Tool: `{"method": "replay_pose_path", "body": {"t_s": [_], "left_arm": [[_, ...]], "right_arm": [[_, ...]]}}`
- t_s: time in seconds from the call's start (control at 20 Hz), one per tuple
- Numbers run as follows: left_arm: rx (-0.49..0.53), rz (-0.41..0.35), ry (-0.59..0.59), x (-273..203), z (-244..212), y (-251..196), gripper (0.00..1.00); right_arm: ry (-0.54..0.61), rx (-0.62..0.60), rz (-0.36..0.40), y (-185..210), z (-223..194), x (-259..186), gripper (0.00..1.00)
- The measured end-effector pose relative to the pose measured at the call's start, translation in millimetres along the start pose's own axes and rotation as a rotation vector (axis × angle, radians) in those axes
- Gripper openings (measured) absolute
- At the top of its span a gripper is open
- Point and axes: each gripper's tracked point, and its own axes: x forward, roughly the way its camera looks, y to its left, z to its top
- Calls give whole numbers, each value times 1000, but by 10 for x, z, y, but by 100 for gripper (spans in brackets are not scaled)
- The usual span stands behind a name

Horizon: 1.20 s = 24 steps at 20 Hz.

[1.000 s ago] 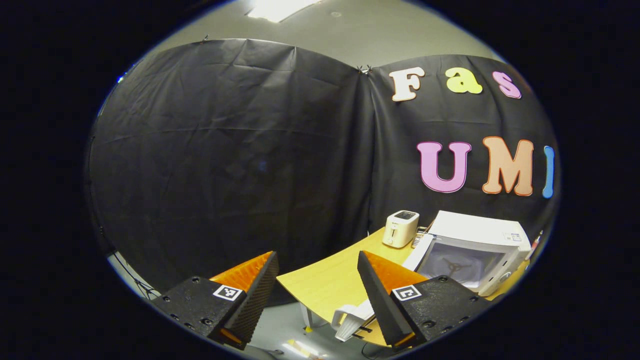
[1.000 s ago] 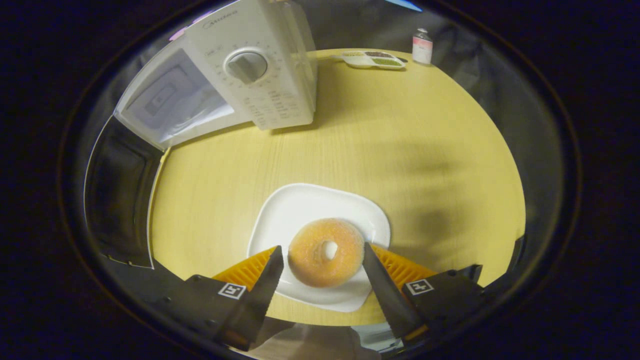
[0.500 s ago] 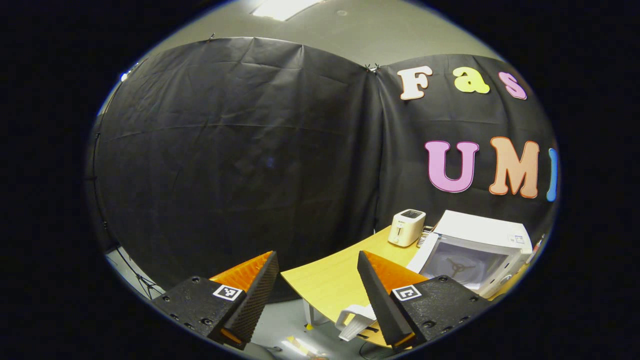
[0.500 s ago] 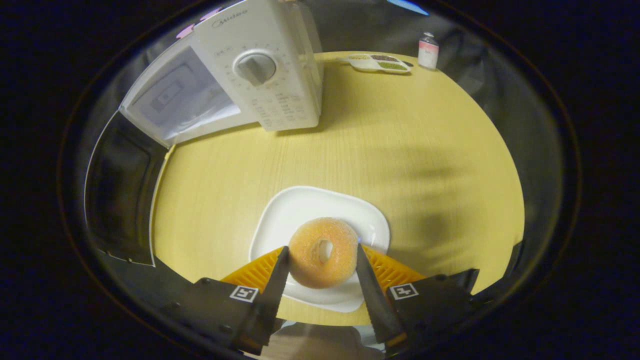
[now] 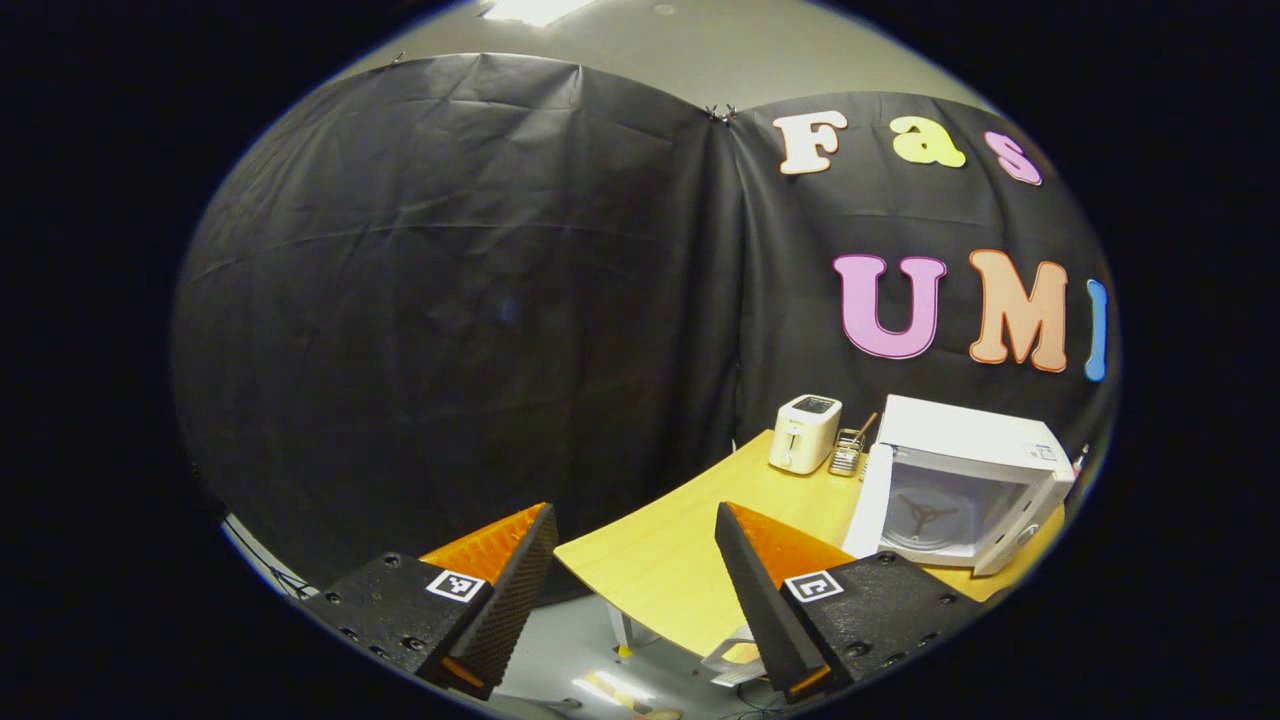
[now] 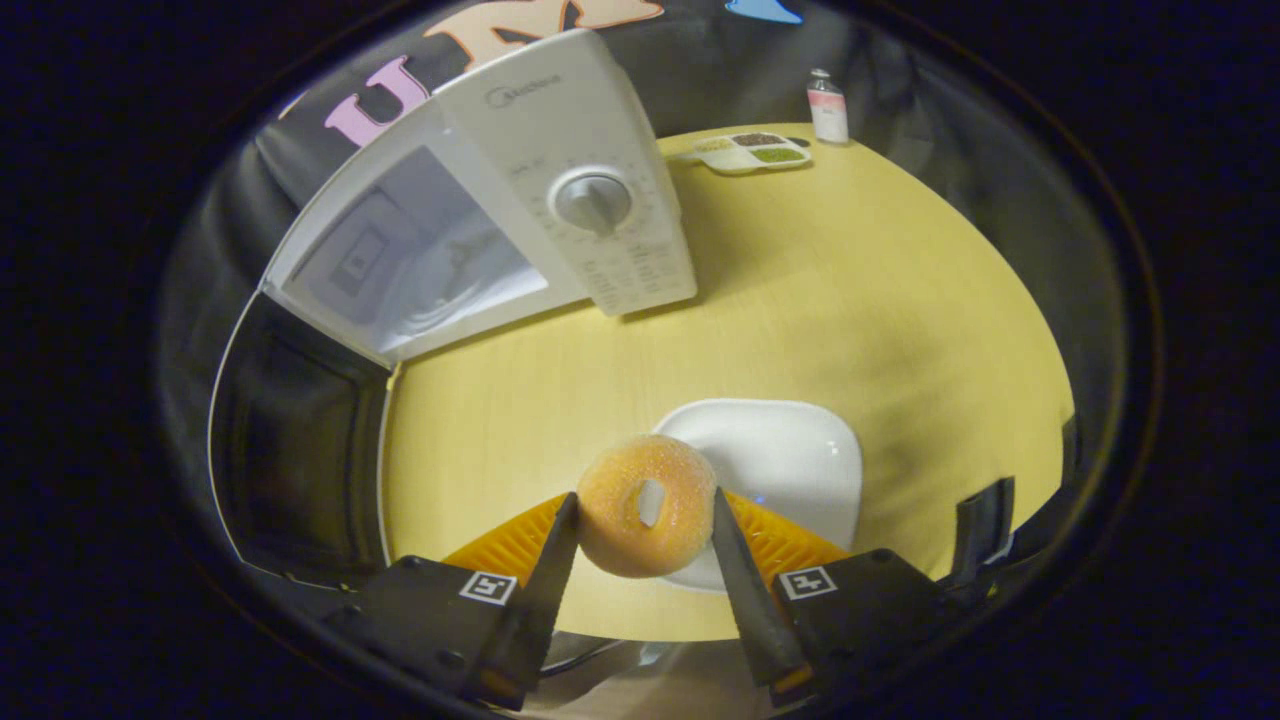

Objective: Open the microwave oven with the left hand, put the food in, and close the microwave oven.

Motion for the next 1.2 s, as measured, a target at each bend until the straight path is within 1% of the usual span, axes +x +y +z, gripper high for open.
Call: {"method": "replay_pose_path", "body": {"t_s": [0.05, 0.1, 0.2, 0.25, 0.3, 0.4, 0.55, 0.6, 0.65, 0.7, 0.95, 1.2], "left_arm": [[-4, -20, 7, 46, -20, -4, 89], [-6, -41, 13, 105, -38, -7, 93], [1, -75, 22, 230, -76, 8, 93], [5, -93, 30, 310, -99, 0, 89], [8, -120, 40, 356, -127, -27, 93], [15, -161, 54, 451, -191, -62, 93], [31, -212, 73, 574, -268, -85, 93], [45, -229, 82, 597, -296, -94, 93], [58, -248, 94, 652, -332, -129, 93], [66, -266, 106, 678, -366, -147, 93], [50, -329, 157, 821, -502, -260, 94], [75, -369, 193, 942, -639, -311, 94]], "right_arm": [[-15, 8, 19, 146, -4, 0, 74], [-37, 19, 42, 316, 7, 5, 74], [-89, 45, 94, 655, 59, 12, 74], [-121, 61, 120, 827, 102, 14, 74], [-157, 79, 141, 983, 174, 21, 74], [-231, 122, 171, 1272, 317, 79, 74], [-333, 198, 211, 1596, 588, 180, 73], [-358, 222, 215, 1695, 647, 238, 73], [-376, 237, 208, 1737, 708, 313, 79], [-394, 247, 201, 1789, 765, 385, 72], [-471, 326, 200, 2077, 1064, 695, 72], [-567, 445, 172, 2178, 1459, 935, 72]]}}
